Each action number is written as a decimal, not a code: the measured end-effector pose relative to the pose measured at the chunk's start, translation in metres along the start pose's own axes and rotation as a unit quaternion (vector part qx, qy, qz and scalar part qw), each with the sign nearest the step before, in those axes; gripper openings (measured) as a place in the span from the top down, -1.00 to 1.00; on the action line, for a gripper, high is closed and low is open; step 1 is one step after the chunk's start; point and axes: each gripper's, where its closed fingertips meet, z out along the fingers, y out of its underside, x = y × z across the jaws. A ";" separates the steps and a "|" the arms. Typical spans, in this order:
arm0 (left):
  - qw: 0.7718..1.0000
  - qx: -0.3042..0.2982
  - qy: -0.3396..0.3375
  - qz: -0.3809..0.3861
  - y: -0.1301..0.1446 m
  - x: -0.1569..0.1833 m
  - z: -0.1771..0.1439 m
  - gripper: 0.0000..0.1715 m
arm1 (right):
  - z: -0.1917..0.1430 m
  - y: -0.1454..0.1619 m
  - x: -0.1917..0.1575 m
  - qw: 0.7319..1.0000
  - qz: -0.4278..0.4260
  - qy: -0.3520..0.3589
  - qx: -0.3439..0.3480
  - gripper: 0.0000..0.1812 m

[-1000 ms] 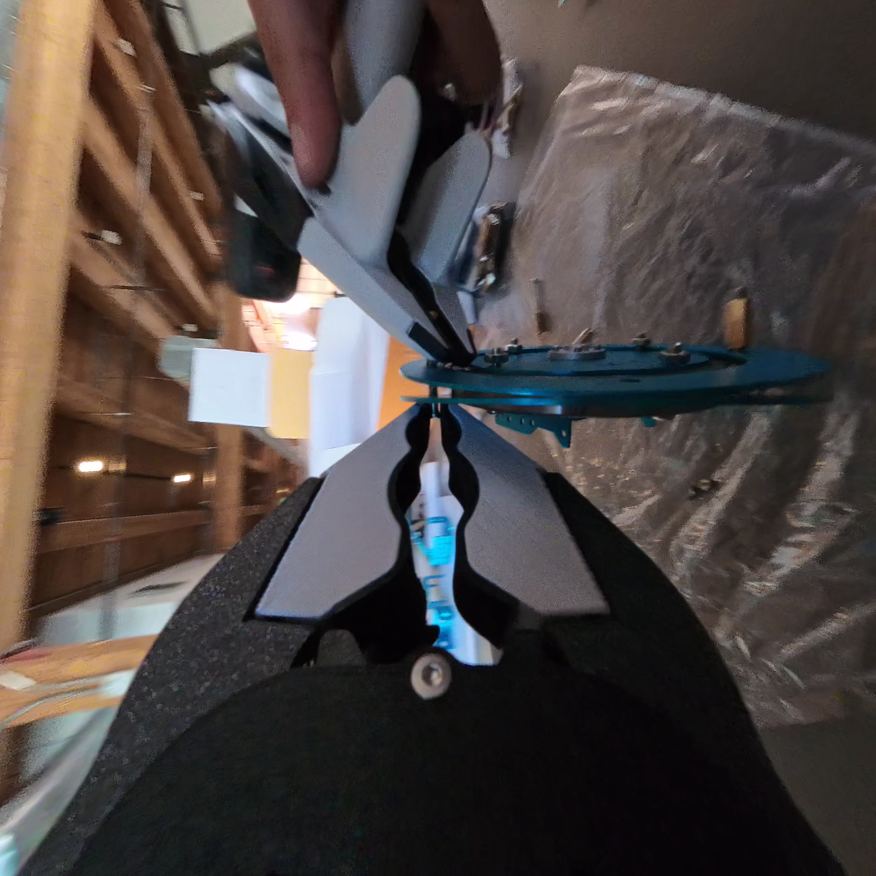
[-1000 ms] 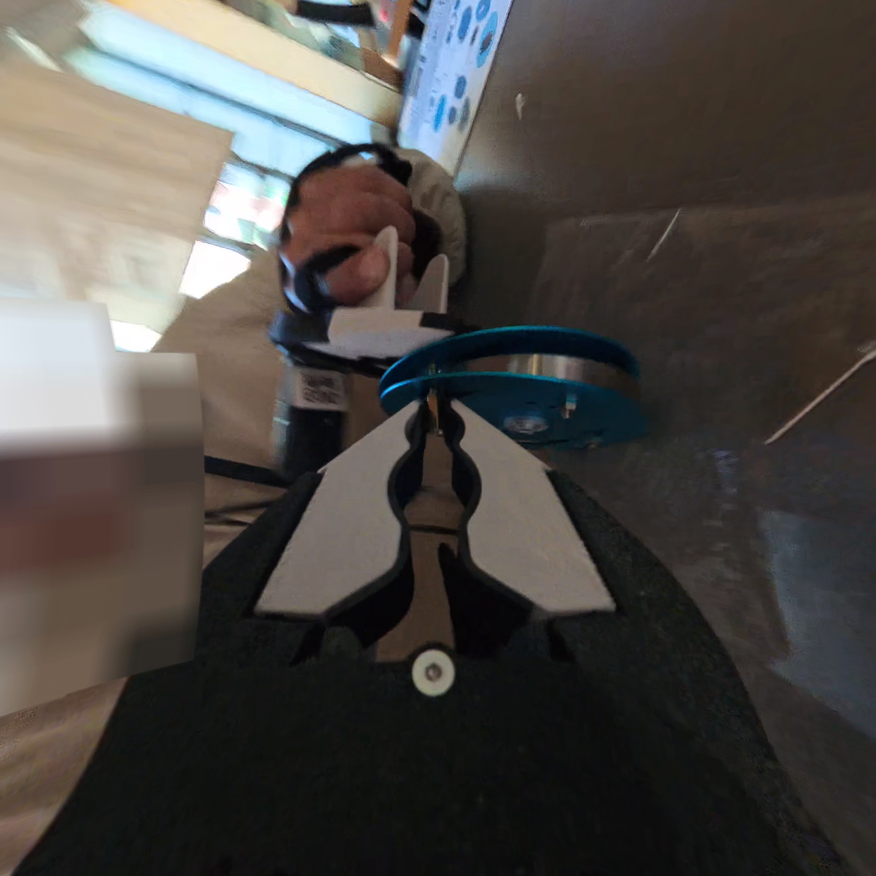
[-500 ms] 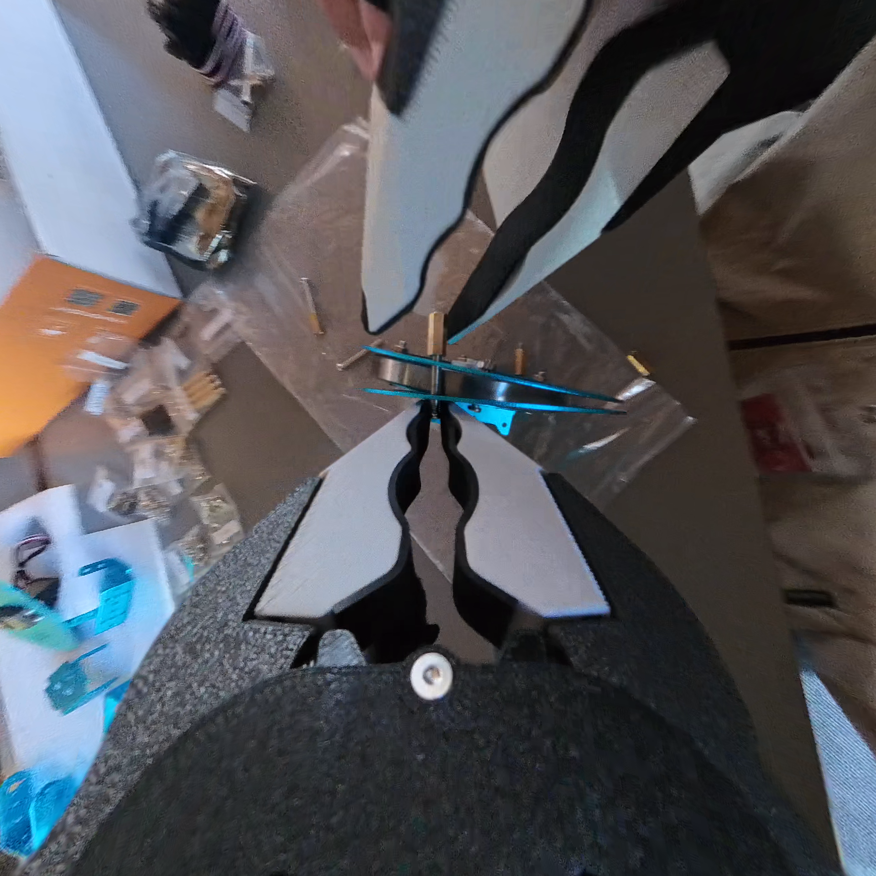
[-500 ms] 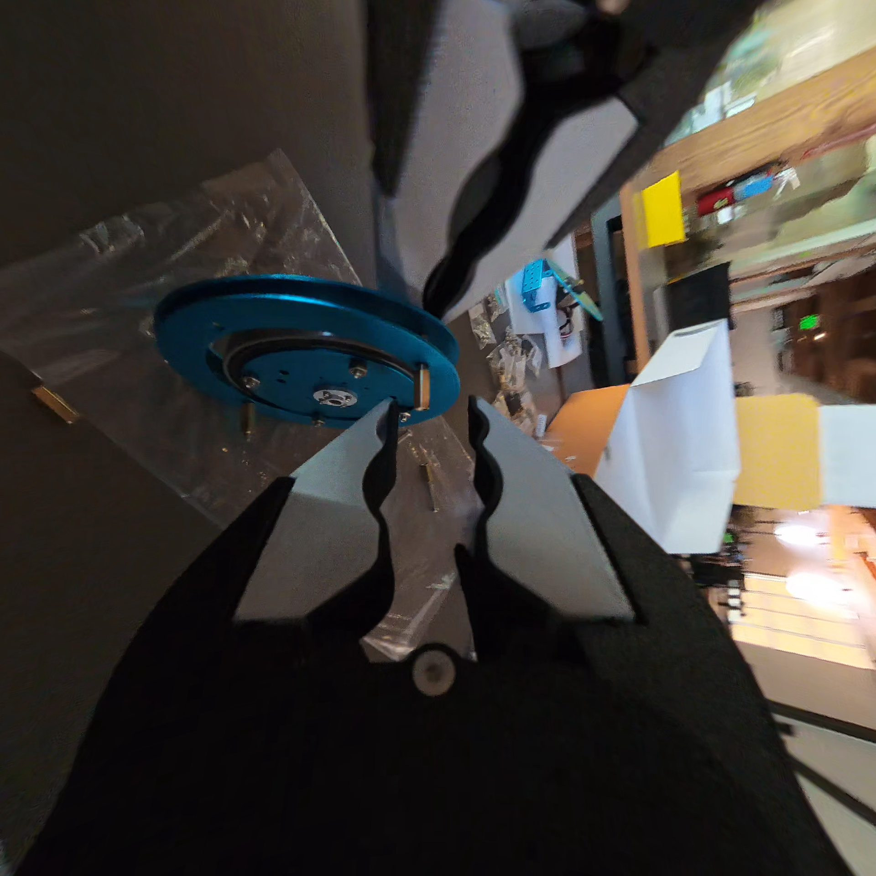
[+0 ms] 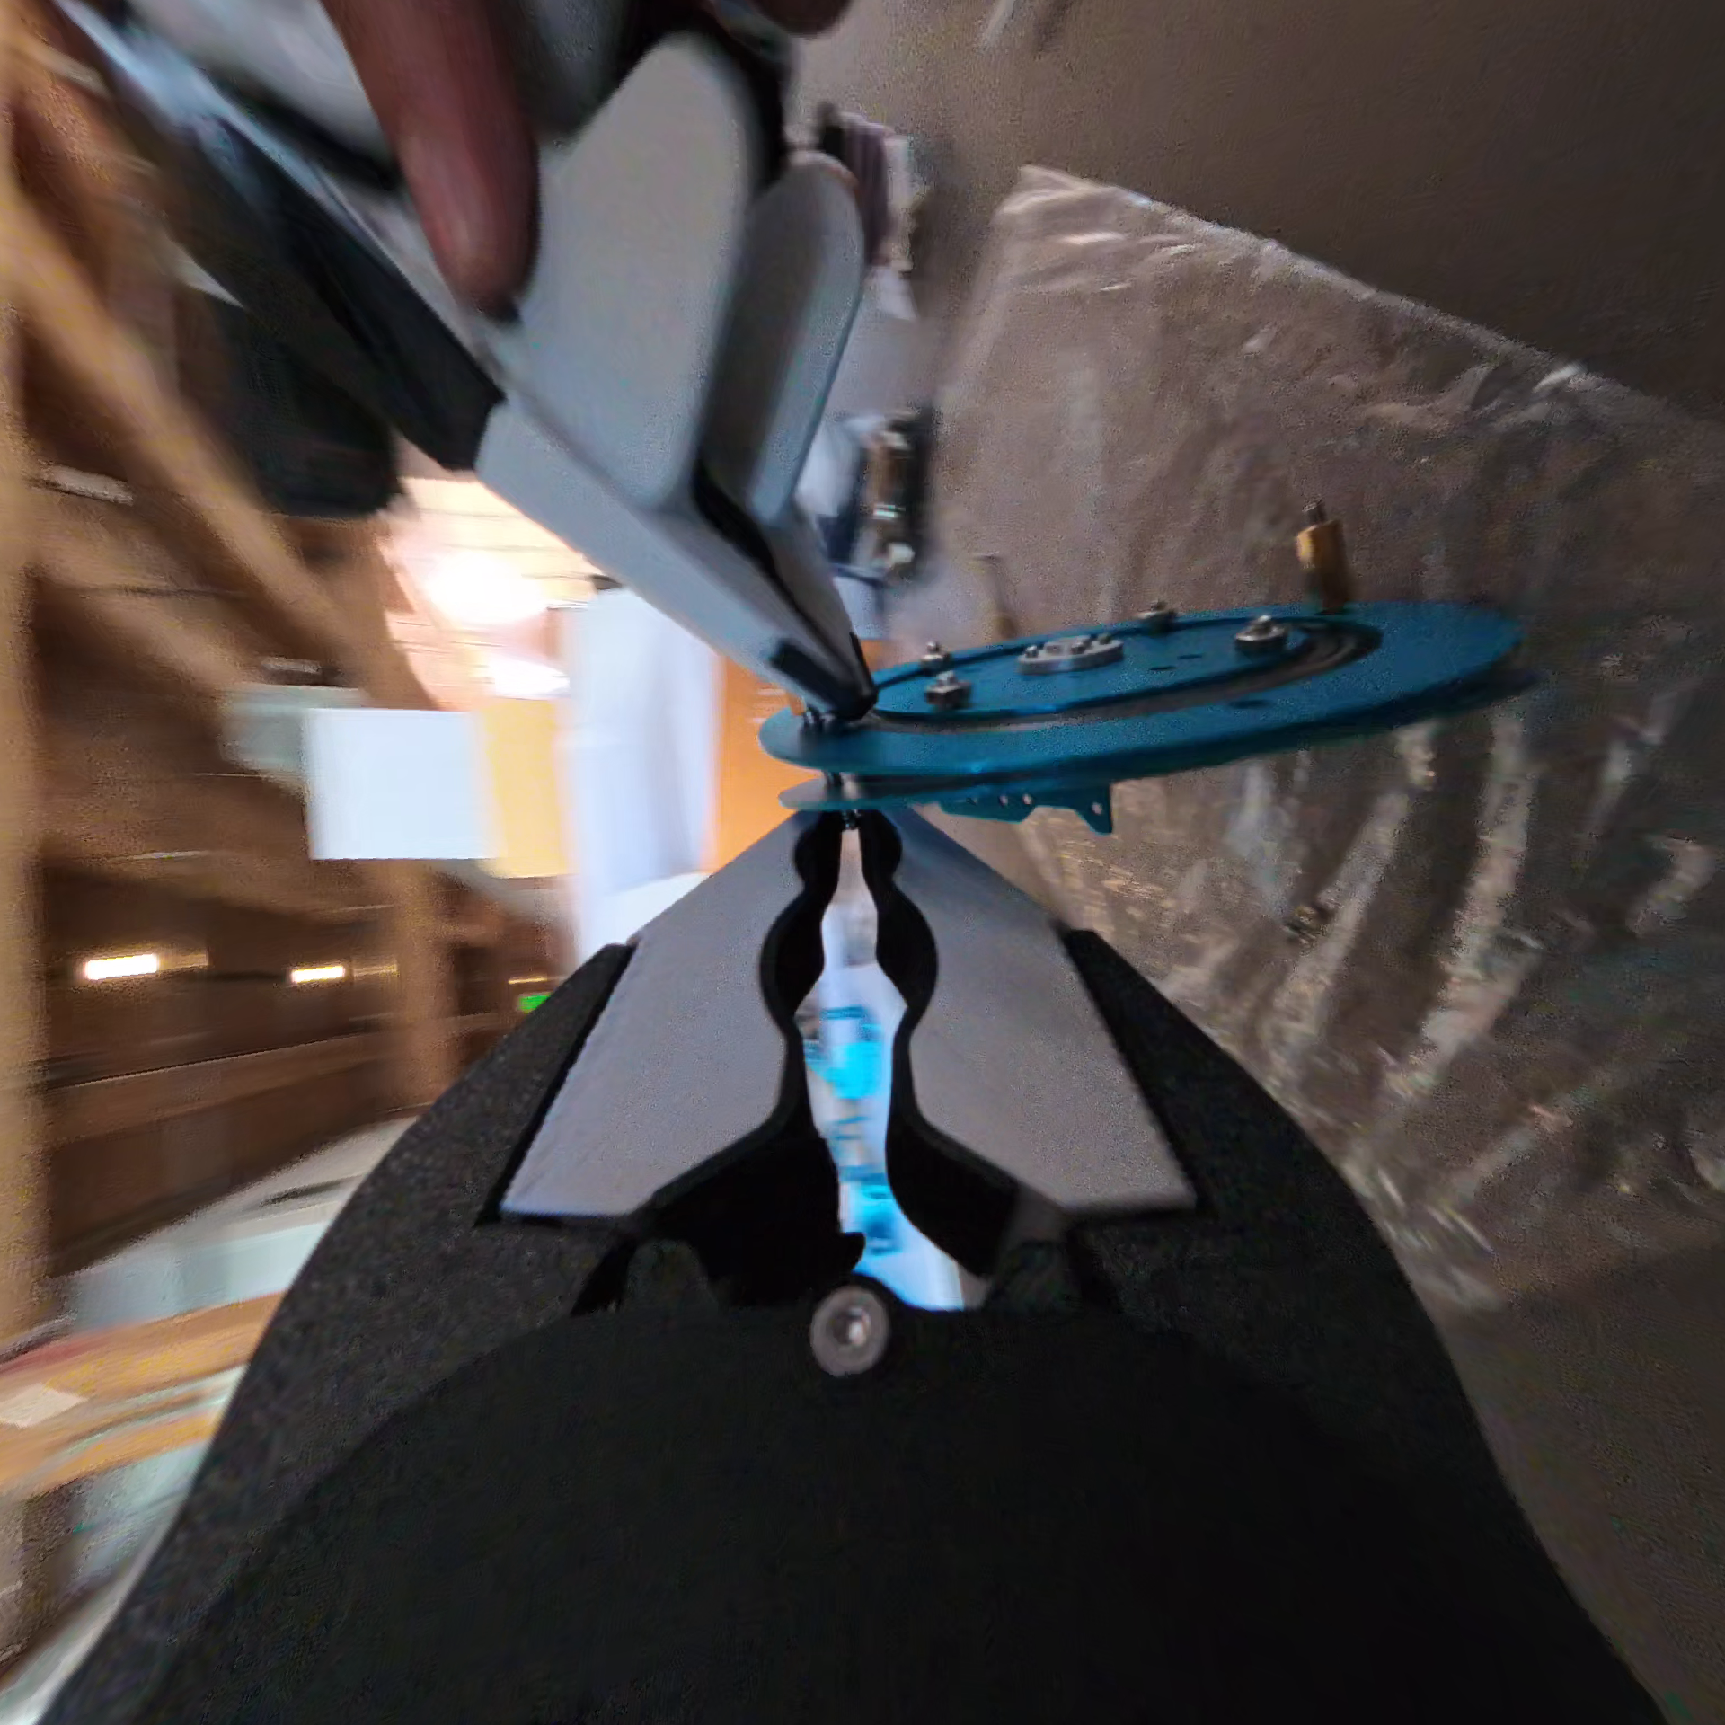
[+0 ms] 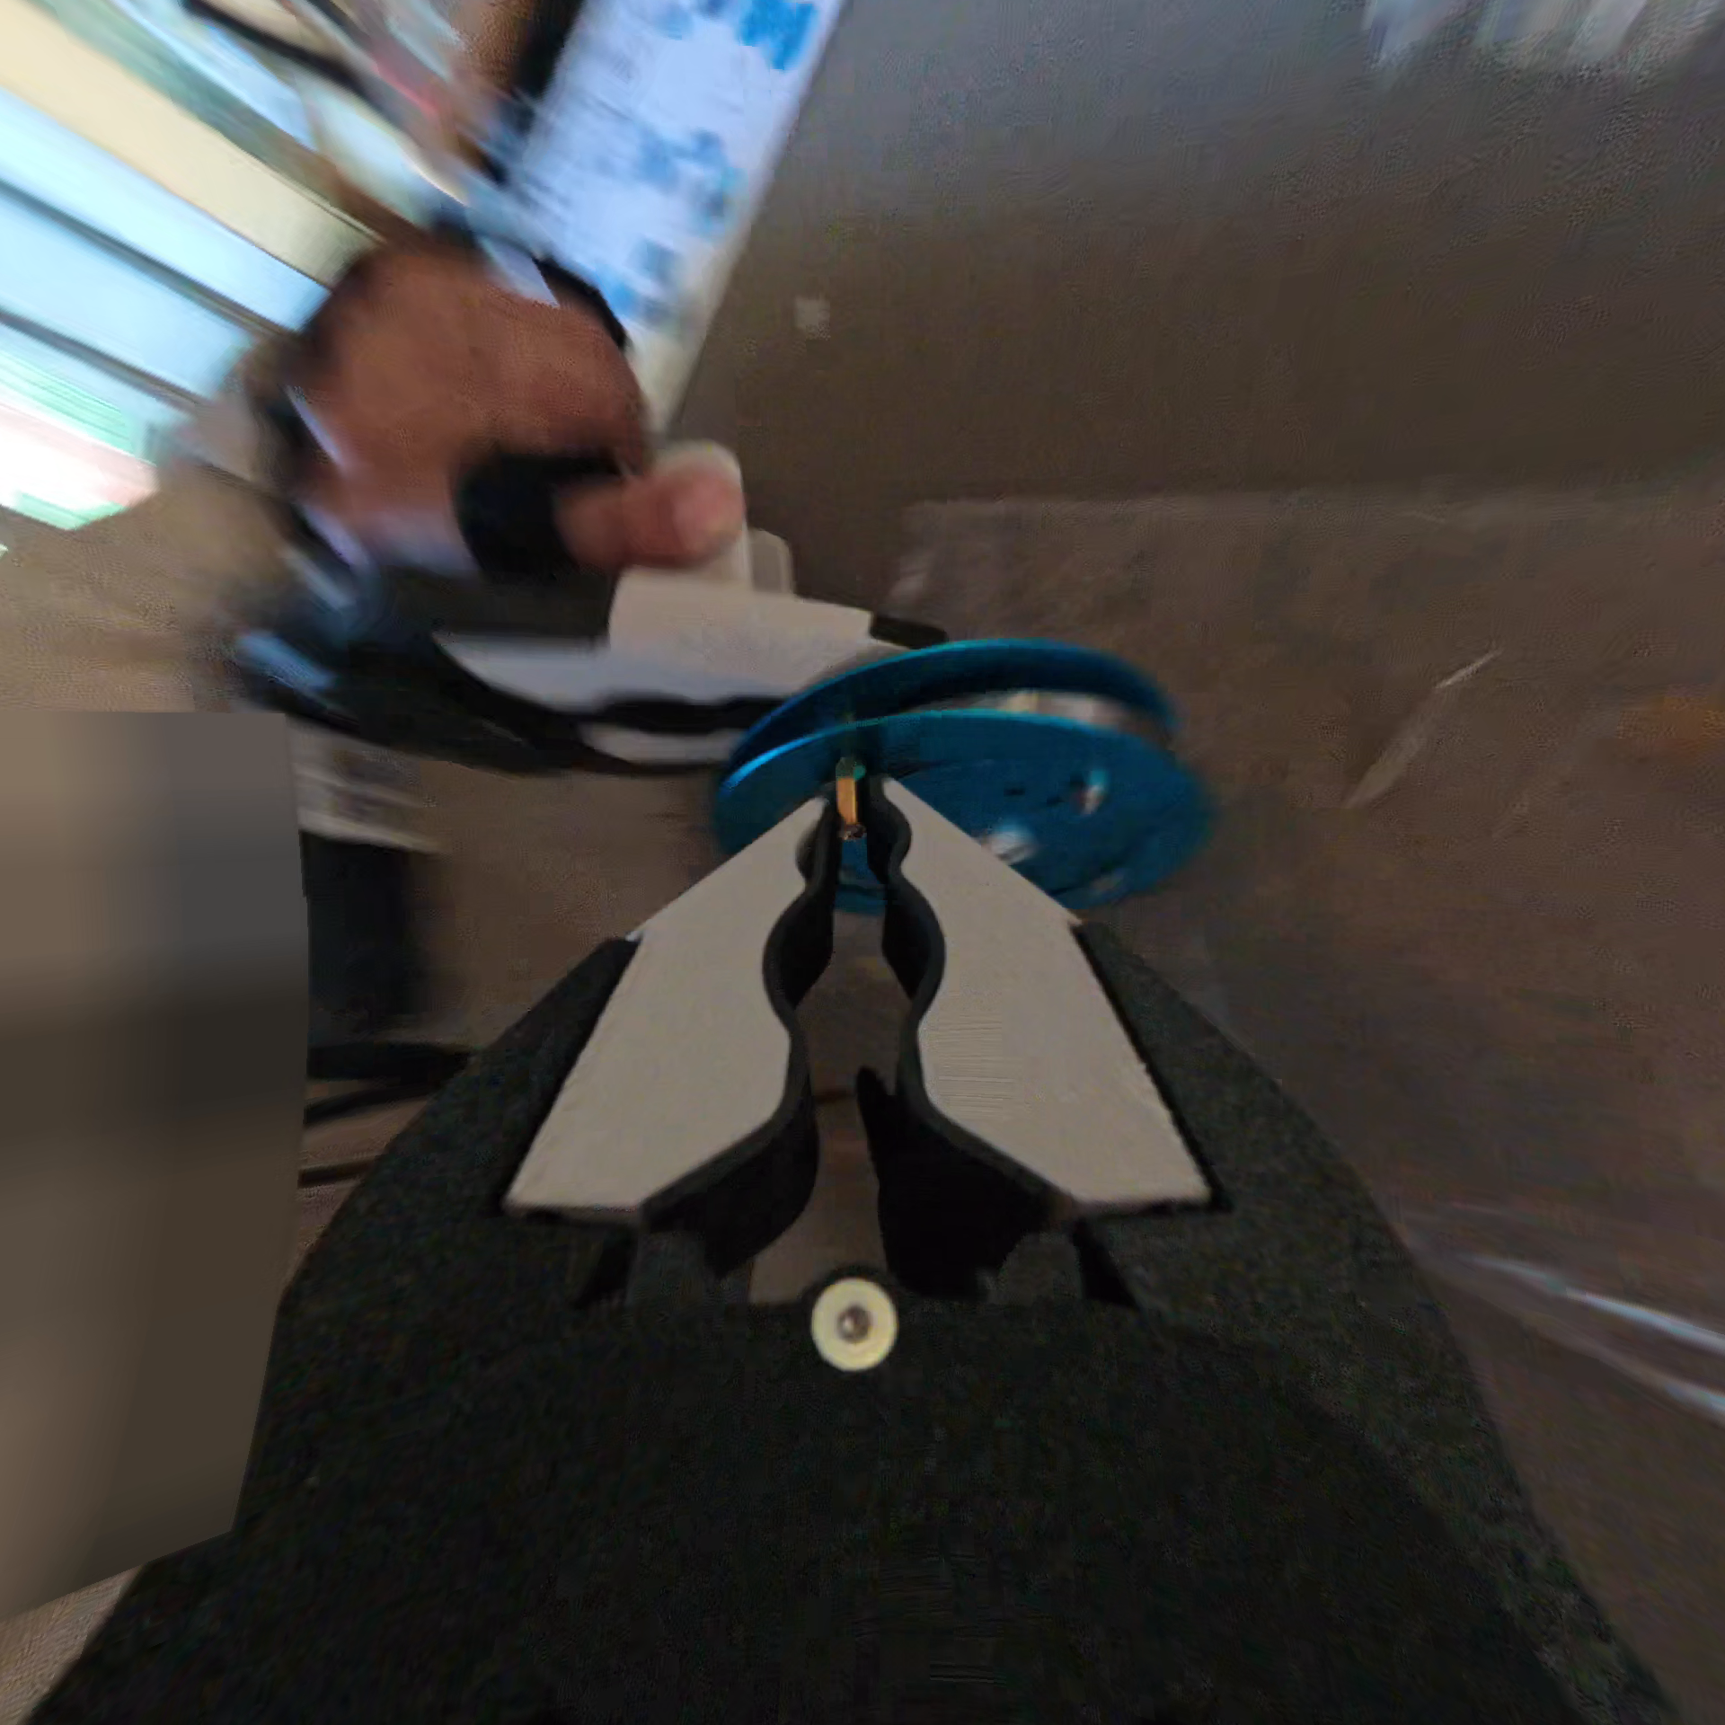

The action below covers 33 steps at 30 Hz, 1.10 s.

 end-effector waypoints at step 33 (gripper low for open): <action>0.971 0.143 0.110 -0.158 0.006 0.010 -0.012 0.98 | -0.033 0.037 -0.016 0.744 -0.427 0.421 0.294 0.75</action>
